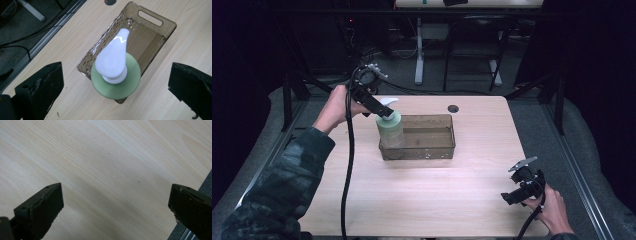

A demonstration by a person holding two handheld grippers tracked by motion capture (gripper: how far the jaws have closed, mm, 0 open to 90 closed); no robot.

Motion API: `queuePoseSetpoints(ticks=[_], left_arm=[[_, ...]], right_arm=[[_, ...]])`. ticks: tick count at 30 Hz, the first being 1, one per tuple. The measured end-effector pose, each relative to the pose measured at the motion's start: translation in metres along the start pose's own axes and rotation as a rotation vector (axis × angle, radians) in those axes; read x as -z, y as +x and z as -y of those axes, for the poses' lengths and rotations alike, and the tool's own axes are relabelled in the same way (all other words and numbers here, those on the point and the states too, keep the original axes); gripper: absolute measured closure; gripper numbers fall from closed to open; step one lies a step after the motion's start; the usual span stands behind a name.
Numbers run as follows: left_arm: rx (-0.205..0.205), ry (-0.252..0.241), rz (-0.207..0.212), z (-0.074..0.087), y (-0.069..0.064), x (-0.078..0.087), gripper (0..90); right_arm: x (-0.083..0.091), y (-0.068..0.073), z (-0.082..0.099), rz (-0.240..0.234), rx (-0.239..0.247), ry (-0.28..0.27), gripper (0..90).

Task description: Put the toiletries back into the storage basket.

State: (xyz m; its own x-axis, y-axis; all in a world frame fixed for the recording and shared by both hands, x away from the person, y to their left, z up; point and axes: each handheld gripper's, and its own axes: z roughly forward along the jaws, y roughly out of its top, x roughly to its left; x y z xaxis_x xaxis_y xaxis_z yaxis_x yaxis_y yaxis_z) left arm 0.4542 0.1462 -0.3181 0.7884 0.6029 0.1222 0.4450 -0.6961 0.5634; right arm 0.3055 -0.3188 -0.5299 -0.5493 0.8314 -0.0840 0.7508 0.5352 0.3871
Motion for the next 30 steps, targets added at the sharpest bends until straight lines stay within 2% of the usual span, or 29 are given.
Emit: queuePoseSetpoints(ticks=[11, 21, 30], left_arm=[[-0.003, -0.021, -0.022, 0.027, -0.011, 0.009, 0.1], [0.027, -0.025, -0.008, 0.053, -0.019, 0.005, 0.1], [0.06, -0.029, 0.019, 0.084, -0.024, -0.005, 0.1]], right_arm=[[0.0, 0.0, -0.001, 0.004, 0.0, -0.001, 0.0], [0.0, 0.0, -0.001, 0.002, -0.003, 0.0, 0.0], [-0.001, 0.001, -0.001, -0.003, 0.0, -0.005, 0.0]])
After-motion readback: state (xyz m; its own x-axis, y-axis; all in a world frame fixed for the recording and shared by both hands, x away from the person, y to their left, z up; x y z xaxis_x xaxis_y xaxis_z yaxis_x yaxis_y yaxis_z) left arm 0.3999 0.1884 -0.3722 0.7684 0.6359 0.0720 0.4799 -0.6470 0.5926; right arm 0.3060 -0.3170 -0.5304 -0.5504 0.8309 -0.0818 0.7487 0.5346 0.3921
